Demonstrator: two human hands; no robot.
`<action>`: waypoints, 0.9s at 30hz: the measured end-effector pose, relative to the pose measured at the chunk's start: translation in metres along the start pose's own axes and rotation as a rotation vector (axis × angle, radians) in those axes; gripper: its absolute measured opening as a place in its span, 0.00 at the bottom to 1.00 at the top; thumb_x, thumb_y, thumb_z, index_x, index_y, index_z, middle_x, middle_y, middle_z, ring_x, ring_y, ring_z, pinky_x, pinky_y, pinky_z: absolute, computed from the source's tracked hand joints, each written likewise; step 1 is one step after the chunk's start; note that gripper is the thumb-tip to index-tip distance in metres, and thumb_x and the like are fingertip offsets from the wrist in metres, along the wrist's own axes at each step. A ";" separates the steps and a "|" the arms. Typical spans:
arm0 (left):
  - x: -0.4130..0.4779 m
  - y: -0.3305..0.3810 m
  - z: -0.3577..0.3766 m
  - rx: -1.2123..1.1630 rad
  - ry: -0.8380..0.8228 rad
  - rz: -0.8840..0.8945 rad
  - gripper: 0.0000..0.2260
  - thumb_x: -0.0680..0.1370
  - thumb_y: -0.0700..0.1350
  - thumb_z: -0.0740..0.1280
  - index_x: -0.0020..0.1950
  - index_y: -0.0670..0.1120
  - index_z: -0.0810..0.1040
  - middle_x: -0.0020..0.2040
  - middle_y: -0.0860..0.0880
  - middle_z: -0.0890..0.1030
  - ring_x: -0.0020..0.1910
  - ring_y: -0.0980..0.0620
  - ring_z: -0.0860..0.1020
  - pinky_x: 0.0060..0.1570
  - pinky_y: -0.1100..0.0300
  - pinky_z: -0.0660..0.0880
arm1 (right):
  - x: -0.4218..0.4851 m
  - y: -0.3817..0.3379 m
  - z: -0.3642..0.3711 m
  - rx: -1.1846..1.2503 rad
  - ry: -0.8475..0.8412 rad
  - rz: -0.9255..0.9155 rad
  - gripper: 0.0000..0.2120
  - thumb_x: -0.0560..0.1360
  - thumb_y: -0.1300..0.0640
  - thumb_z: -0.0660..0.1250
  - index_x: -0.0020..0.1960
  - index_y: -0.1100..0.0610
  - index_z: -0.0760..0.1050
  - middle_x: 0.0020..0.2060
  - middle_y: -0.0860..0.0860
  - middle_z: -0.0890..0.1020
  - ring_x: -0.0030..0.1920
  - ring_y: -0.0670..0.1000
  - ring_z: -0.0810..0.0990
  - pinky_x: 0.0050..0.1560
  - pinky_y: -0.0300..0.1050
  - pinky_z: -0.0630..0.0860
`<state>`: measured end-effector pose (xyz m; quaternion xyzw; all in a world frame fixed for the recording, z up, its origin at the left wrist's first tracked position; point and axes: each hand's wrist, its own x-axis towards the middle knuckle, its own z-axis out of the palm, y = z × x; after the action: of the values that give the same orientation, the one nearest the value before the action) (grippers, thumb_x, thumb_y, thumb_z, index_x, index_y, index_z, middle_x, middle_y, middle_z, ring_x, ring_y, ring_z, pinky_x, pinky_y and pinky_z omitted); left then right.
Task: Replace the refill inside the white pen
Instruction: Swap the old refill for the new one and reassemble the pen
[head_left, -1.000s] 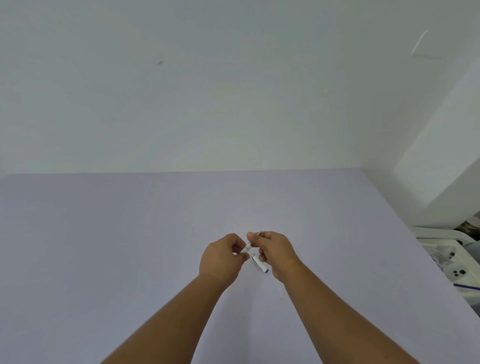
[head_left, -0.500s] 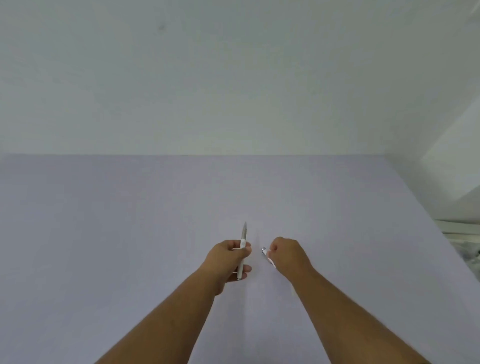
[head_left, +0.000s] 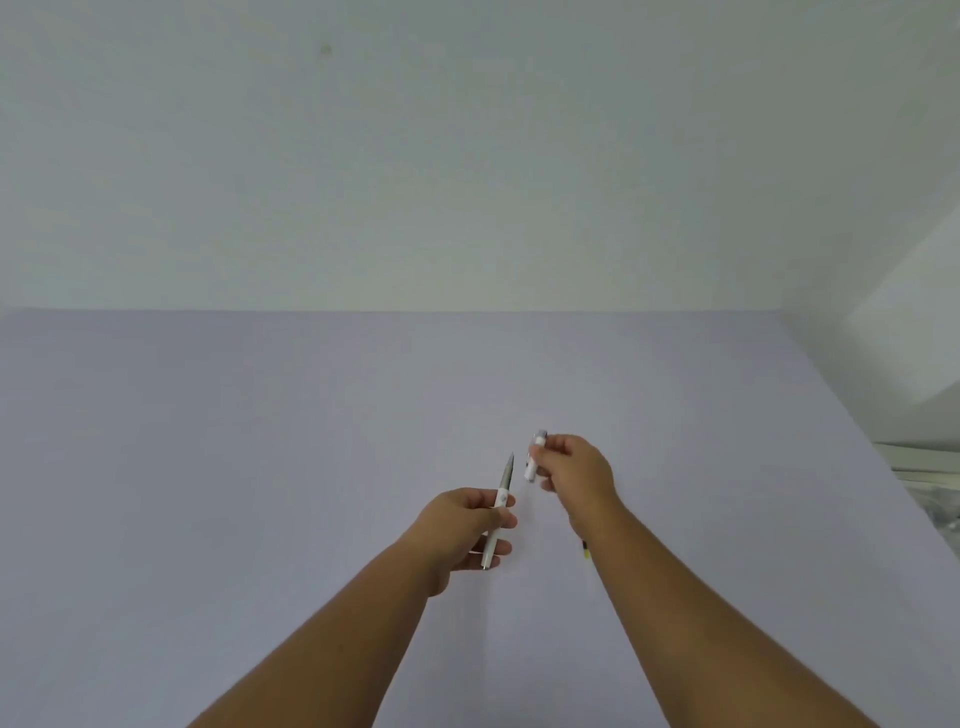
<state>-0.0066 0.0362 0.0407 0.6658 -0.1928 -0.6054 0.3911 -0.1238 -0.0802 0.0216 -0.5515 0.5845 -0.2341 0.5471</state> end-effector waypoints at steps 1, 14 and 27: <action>0.000 0.001 0.001 0.018 -0.006 0.002 0.07 0.77 0.41 0.66 0.53 0.47 0.81 0.48 0.48 0.84 0.40 0.49 0.83 0.39 0.58 0.81 | 0.001 -0.009 -0.002 0.101 -0.003 0.018 0.05 0.74 0.55 0.67 0.41 0.54 0.79 0.35 0.50 0.83 0.38 0.50 0.80 0.40 0.43 0.78; -0.016 0.005 0.004 0.116 -0.069 0.034 0.07 0.77 0.41 0.66 0.51 0.49 0.82 0.47 0.48 0.84 0.40 0.49 0.82 0.45 0.56 0.82 | -0.014 -0.027 -0.018 0.390 -0.100 0.106 0.01 0.72 0.60 0.70 0.43 0.58 0.80 0.36 0.53 0.84 0.36 0.48 0.80 0.34 0.39 0.76; -0.028 0.005 0.009 0.078 -0.058 0.079 0.07 0.78 0.42 0.65 0.54 0.47 0.81 0.47 0.48 0.84 0.39 0.50 0.82 0.43 0.57 0.82 | -0.035 -0.022 -0.017 0.250 -0.189 0.031 0.02 0.71 0.59 0.72 0.41 0.59 0.81 0.34 0.52 0.84 0.33 0.47 0.80 0.35 0.40 0.76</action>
<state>-0.0194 0.0506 0.0635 0.6544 -0.2537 -0.6006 0.3829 -0.1375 -0.0608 0.0592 -0.4897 0.5053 -0.2437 0.6674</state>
